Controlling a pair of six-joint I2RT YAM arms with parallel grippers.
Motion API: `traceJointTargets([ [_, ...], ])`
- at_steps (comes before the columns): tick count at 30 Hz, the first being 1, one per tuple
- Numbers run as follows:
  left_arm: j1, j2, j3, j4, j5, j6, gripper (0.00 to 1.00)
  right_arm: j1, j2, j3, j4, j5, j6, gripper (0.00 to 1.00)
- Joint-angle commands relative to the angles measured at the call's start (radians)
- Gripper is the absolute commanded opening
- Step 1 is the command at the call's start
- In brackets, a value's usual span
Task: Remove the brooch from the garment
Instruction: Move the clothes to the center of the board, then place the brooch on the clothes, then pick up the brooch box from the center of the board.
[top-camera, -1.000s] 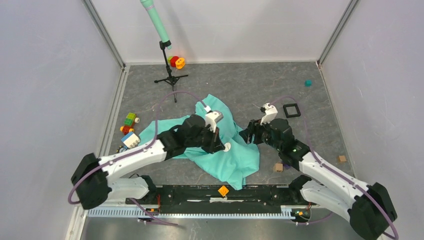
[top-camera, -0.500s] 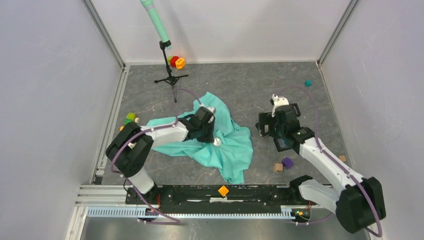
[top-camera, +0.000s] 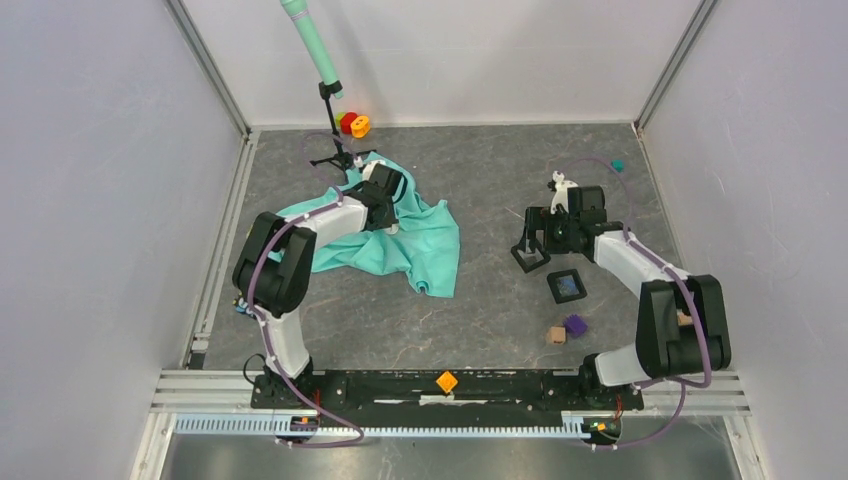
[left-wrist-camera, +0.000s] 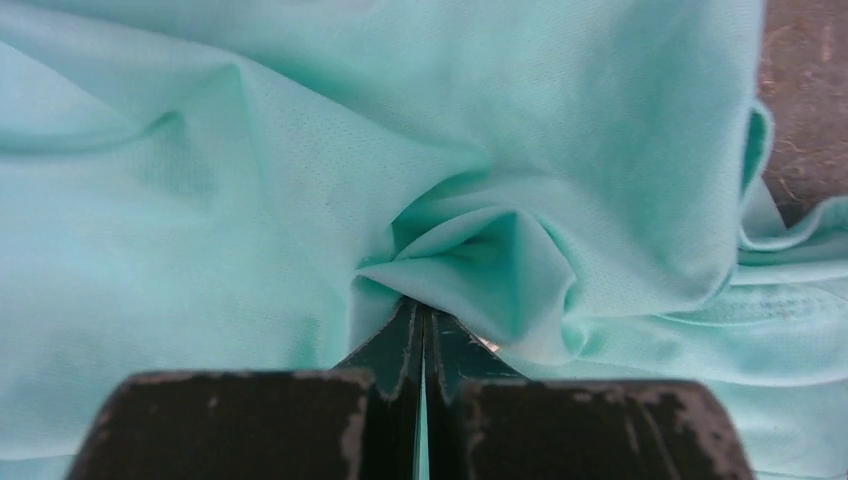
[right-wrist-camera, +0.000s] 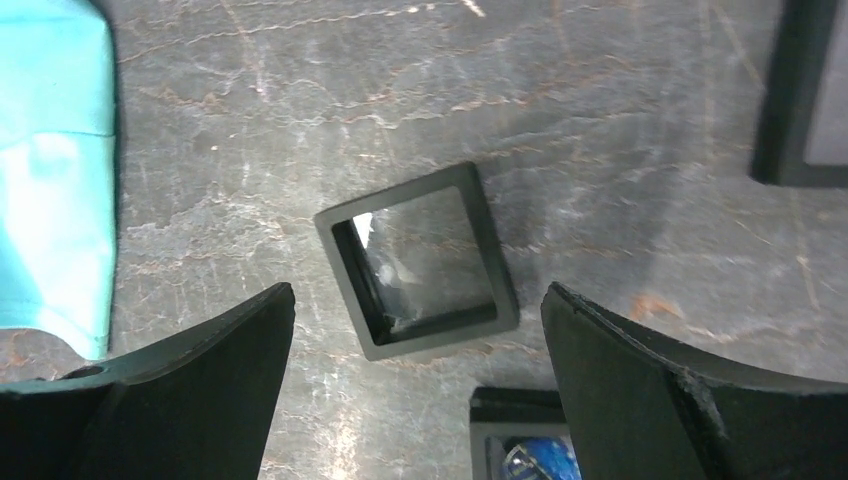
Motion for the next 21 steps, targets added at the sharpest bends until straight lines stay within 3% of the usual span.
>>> traceJointTargets([
  [1,-0.043,-0.113,0.022,-0.019,-0.058,0.143,0.02,-0.001,0.050,0.046,0.071,-0.104,-0.033,0.98],
  [11,-0.261,-0.309,-0.081,-0.003,-0.178,0.242,0.02,0.087,0.102,0.064,0.043,-0.006,-0.083,0.98],
  [16,-0.279,-0.335,-0.112,-0.004,-0.165,0.241,0.02,0.157,0.112,0.086,-0.010,0.140,-0.096,0.88],
  [21,-0.280,-0.354,-0.137,-0.007,-0.165,0.246,0.02,0.218,0.136,0.121,-0.050,0.218,-0.109,0.87],
])
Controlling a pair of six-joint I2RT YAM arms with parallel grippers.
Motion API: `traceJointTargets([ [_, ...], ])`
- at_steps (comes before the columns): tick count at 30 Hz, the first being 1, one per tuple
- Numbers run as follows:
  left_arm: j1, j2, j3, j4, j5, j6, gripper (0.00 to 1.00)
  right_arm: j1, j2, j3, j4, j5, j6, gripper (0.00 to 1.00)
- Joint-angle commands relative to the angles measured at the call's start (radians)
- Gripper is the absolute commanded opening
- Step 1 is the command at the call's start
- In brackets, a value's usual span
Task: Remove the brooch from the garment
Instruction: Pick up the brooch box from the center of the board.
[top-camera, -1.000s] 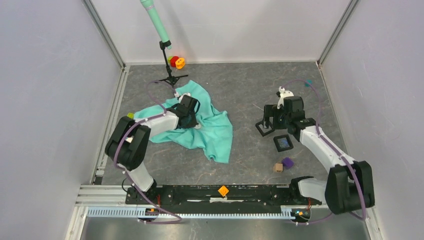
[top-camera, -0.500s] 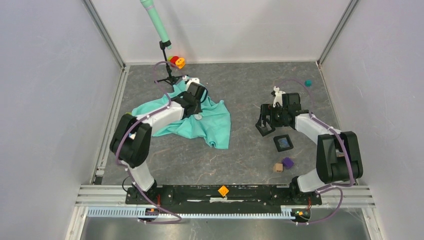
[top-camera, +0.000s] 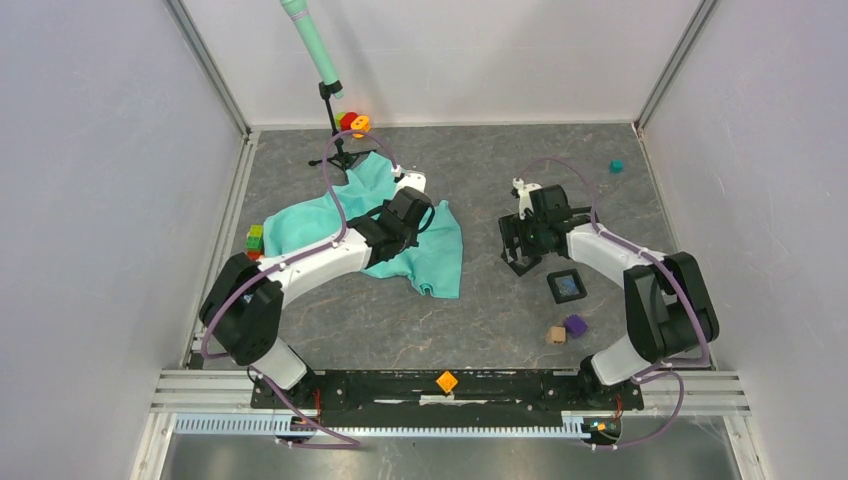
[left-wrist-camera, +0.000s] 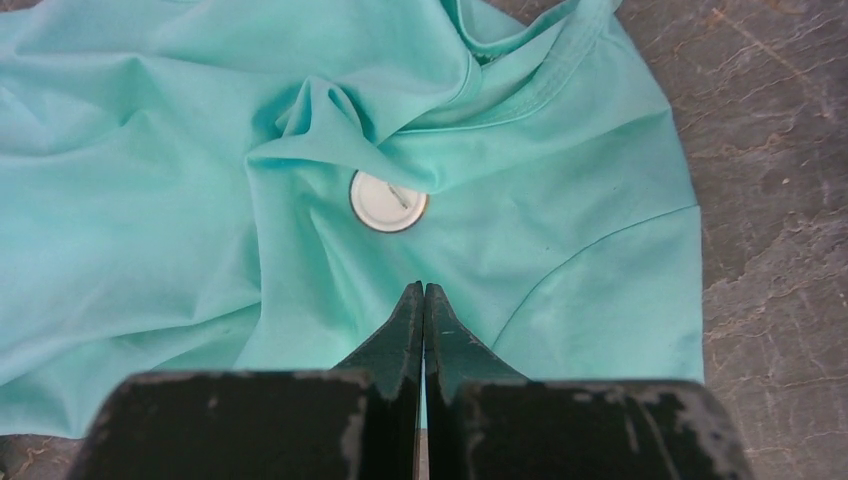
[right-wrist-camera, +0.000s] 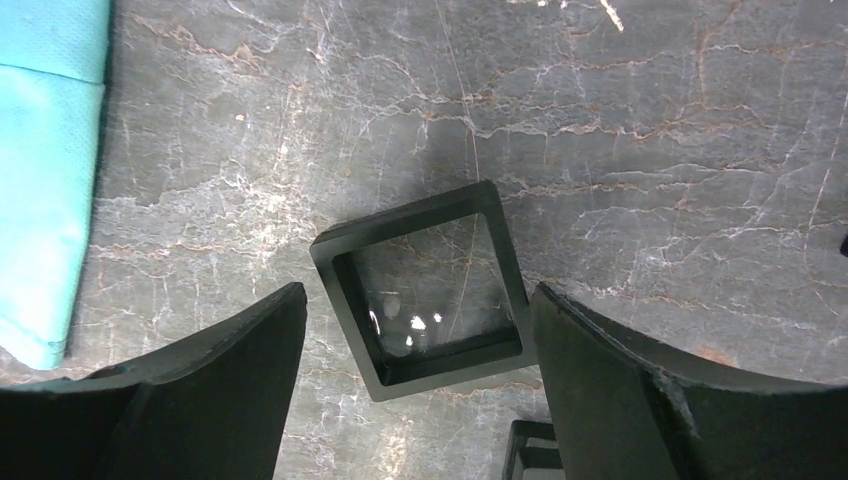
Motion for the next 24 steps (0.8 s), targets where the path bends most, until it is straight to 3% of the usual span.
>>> traceJointTargets([
  [1,0.002,-0.052,-0.017,0.003,-0.038,0.046,0.02,0.044,0.025,0.065,-0.045,0.122,-0.032,0.89],
  [5,0.002,-0.071,-0.028,-0.002,-0.025,0.056,0.02,0.051,0.032,0.082,-0.060,0.144,-0.050,0.98],
  [16,0.002,-0.066,-0.035,-0.002,0.015,0.060,0.02,0.052,0.106,0.121,-0.077,0.045,-0.083,0.98],
  [24,0.002,-0.065,-0.032,-0.002,0.028,0.062,0.02,0.052,0.101,0.113,-0.077,0.040,-0.066,0.87],
])
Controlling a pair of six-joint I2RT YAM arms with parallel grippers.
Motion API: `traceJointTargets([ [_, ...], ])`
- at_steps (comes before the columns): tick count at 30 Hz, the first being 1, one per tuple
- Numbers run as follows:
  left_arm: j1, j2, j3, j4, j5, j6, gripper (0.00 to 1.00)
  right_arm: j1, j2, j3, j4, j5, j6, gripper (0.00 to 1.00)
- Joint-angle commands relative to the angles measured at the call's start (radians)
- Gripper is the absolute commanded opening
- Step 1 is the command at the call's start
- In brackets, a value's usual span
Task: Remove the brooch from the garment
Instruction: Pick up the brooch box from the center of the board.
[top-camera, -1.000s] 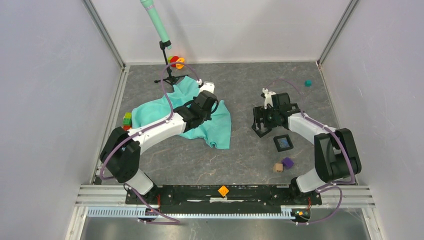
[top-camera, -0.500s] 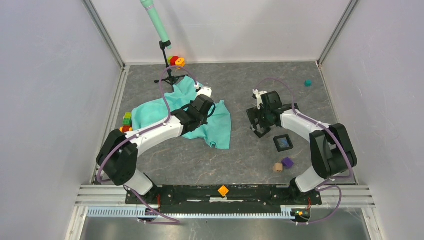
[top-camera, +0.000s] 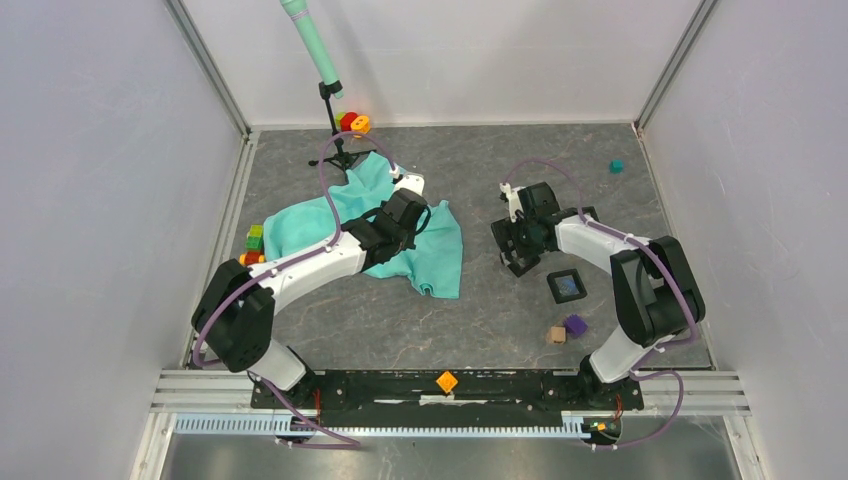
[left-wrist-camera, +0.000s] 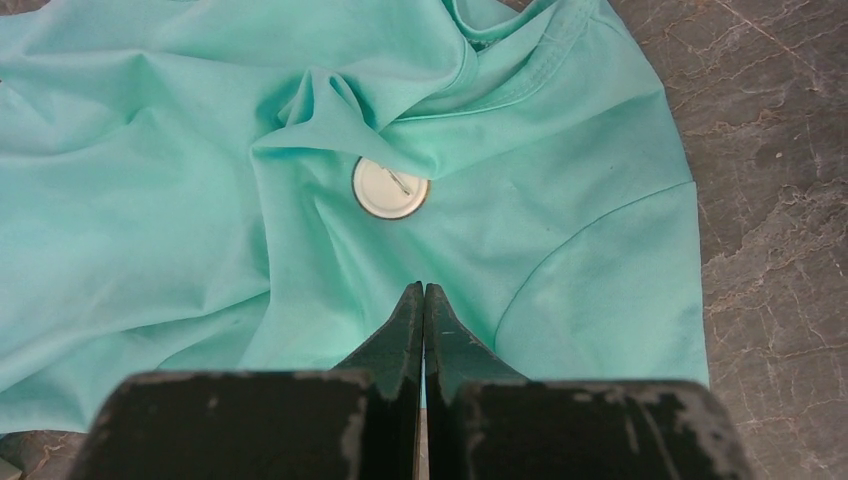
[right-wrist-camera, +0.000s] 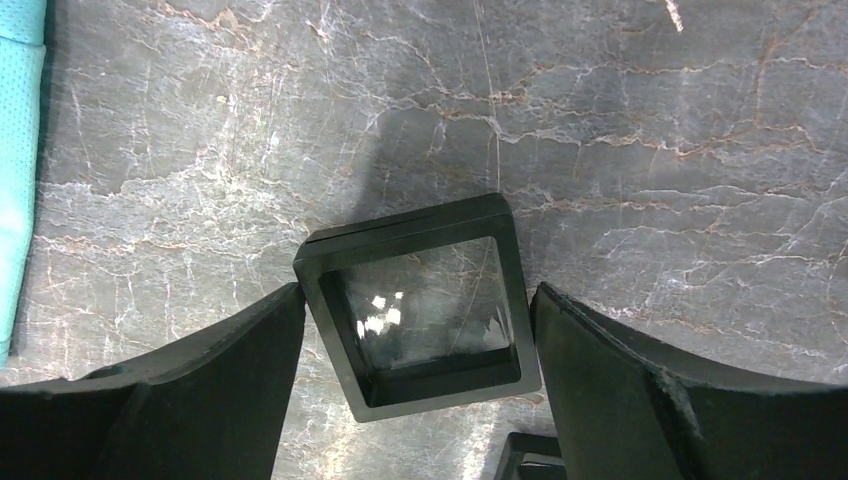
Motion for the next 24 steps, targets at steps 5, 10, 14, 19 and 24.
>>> traceJointTargets([
  [5,0.002,-0.016,0.003,0.008,0.025,0.032,0.02,0.001,-0.018,0.027,0.008,-0.035,0.003,0.88],
  [10,0.002,-0.015,0.002,0.008,0.030,0.034,0.02,0.001,-0.027,0.027,0.005,-0.043,0.015,0.81],
  [14,0.002,-0.012,0.003,0.008,0.039,0.033,0.02,0.001,-0.033,0.023,0.006,-0.067,0.042,0.72],
  [19,-0.002,-0.020,-0.004,0.015,0.087,0.045,0.02,0.000,-0.069,0.004,0.013,-0.107,0.129,0.71],
  [24,-0.040,-0.082,-0.079,0.118,0.149,0.087,0.02,-0.004,-0.078,-0.005,-0.003,-0.240,0.224,0.69],
])
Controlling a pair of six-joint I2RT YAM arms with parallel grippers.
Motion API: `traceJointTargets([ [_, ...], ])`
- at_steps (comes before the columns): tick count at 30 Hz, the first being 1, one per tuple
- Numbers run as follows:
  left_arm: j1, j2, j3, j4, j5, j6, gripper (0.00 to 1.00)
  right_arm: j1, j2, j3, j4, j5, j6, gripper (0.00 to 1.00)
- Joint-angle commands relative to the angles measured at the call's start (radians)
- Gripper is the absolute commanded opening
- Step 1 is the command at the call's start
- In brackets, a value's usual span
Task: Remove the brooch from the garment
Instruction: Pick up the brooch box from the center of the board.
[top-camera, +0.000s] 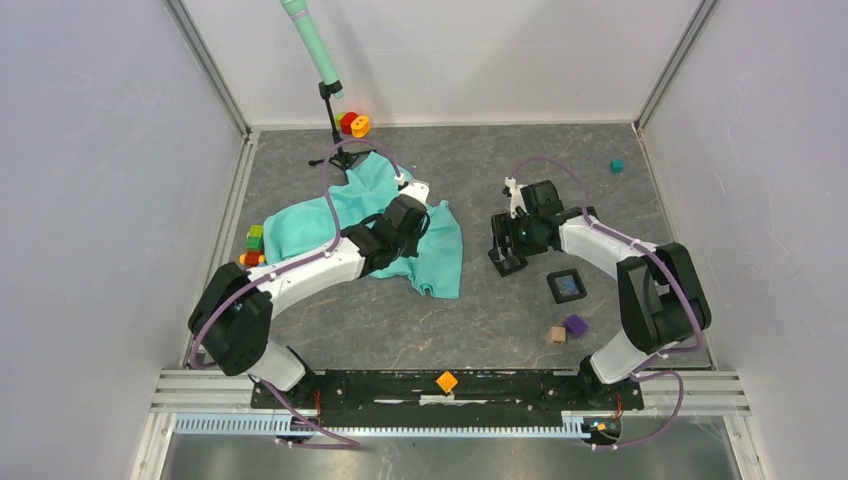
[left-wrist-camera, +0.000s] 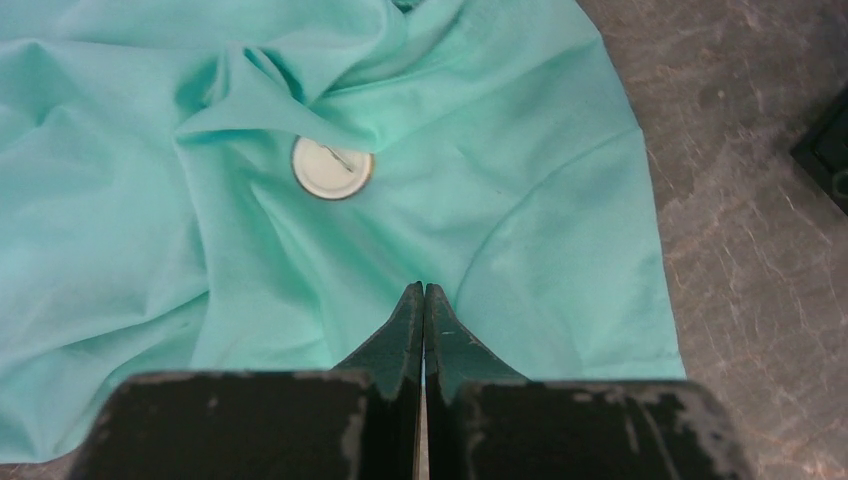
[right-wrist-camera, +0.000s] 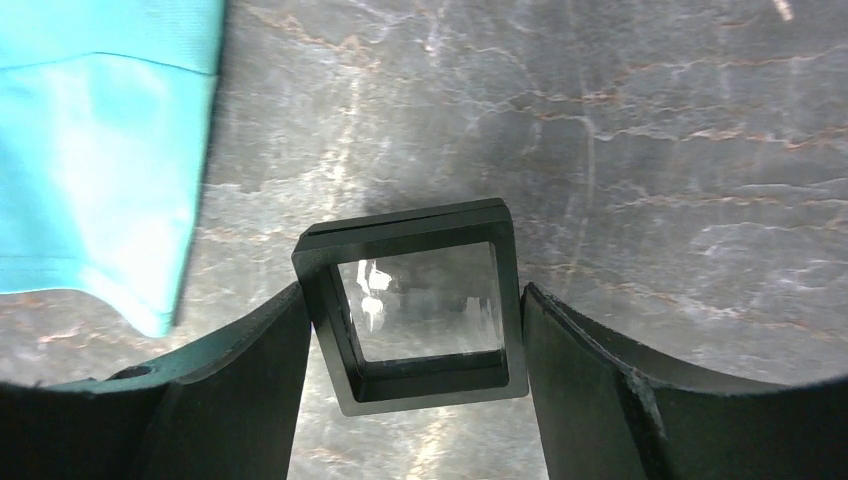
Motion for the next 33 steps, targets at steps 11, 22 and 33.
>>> traceJointTargets([
  [11,-0.139,-0.240,-0.449,0.745,0.372,0.234,0.02,-0.004,-0.177,-0.157,0.072,-0.337,0.206,0.66],
  [22,-0.153,-0.244,-0.751,1.343,0.659,0.524,0.02,-0.003,-0.233,-0.235,0.080,-0.494,0.255,0.66],
  [33,-0.177,-0.247,-0.771,1.324,0.790,0.704,0.02,0.028,-0.286,-0.244,0.079,-0.541,0.282,0.64],
])
